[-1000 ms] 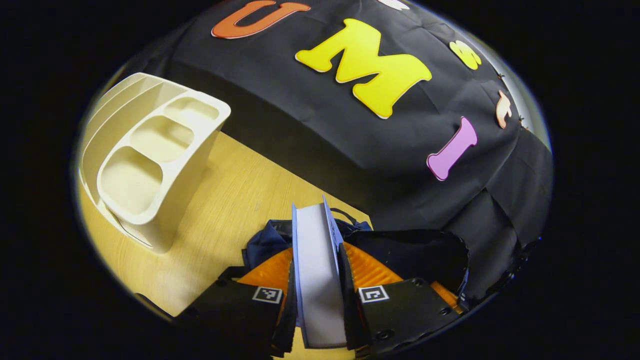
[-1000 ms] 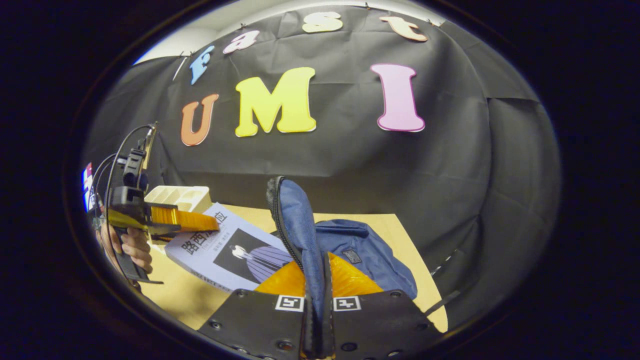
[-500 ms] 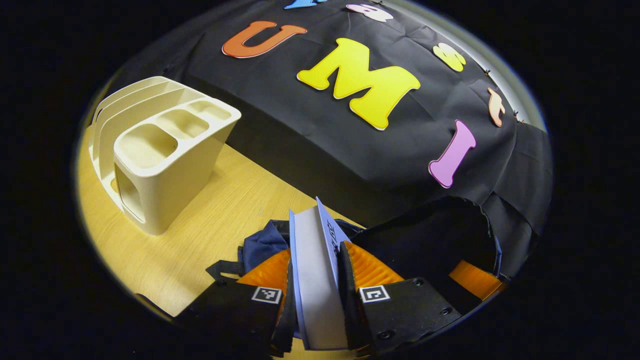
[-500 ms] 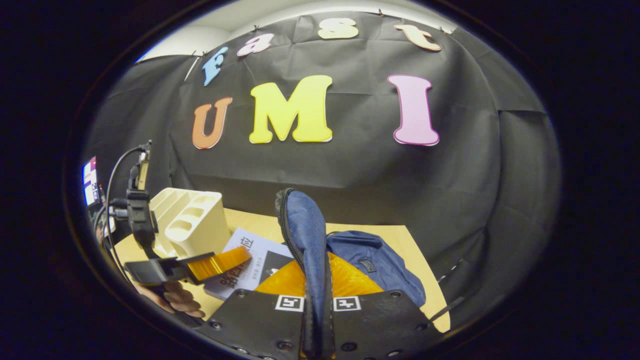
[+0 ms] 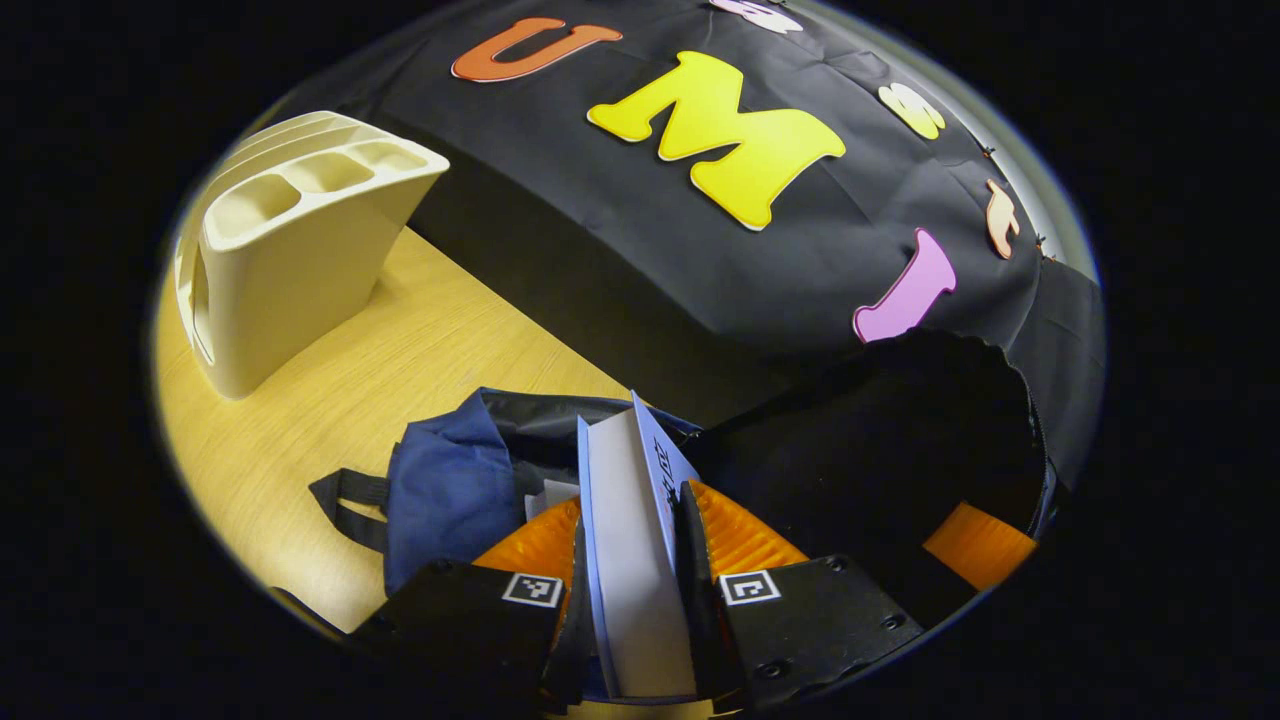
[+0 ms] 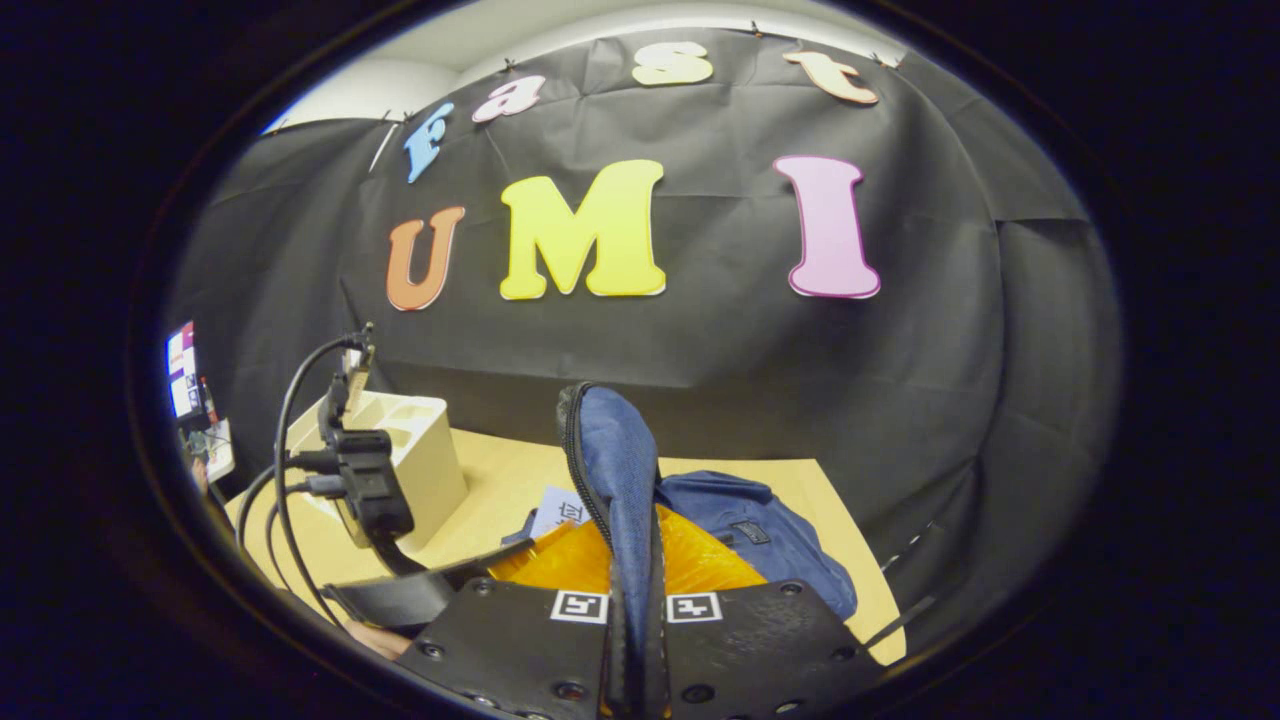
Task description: Open the schoolbag, grab two books from the bookshelf and put them into the schoolbag.
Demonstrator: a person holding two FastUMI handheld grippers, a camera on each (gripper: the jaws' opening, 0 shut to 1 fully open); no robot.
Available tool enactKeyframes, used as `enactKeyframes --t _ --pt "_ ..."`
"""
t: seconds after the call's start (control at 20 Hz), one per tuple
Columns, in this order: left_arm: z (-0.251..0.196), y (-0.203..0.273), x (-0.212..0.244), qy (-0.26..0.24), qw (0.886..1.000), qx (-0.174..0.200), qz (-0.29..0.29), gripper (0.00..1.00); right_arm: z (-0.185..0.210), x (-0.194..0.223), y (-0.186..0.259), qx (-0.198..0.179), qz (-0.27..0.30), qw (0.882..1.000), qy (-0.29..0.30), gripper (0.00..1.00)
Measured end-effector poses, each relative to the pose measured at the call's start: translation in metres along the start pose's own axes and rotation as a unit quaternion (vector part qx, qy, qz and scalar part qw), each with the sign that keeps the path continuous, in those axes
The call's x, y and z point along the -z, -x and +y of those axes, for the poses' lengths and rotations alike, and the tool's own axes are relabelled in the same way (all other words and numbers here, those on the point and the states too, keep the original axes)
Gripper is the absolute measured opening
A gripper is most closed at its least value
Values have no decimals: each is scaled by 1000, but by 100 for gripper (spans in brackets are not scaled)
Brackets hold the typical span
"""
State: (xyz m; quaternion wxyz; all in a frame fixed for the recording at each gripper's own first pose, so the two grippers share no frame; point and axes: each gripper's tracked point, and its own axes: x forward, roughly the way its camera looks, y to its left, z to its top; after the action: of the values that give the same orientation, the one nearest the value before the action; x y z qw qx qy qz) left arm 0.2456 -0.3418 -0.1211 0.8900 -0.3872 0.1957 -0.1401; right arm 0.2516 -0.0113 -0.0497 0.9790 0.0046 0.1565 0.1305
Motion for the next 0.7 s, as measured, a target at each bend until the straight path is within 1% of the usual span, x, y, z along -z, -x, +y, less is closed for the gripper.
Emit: enactKeyframes --t 0.15,0.2,0.25,0.3,0.45,0.5,0.55,0.6,0.65,0.7 --pt "-1 -6 8 19 1000 2 0 45 -2 3 -1 1 3 1000 -3 7" --pt "-1 -9 11 22 1000 3 0 45 -3 4 -2 0 3 1000 -5 10" --pt "0 -9 13 23 1000 4 0 45 -4 5 -3 2 4 1000 -6 10" --pt "0 -9 13 22 1000 5 0 45 -6 6 -4 3 5 1000 -6 6" --pt "5 -10 15 32 999 6 5 47 -10 9 -5 8 7 1000 -10 7" --pt "8 -12 15 35 999 1 8 48 -11 10 -5 9 9 1000 -11 6" --pt "15 -11 18 27 999 -17 16 49 -12 12 -6 9 11 1000 -13 6" --pt "25 -15 23 12 999 -35 28 55 -13 13 -7 11 14 1000 -15 7" --pt "39 -14 32 -9 997 -67 46 59 -15 15 -7 12 16 1000 -17 7" --pt "50 -14 42 -27 993 -87 75 68 -17 17 -8 13 18 1000 -20 7"
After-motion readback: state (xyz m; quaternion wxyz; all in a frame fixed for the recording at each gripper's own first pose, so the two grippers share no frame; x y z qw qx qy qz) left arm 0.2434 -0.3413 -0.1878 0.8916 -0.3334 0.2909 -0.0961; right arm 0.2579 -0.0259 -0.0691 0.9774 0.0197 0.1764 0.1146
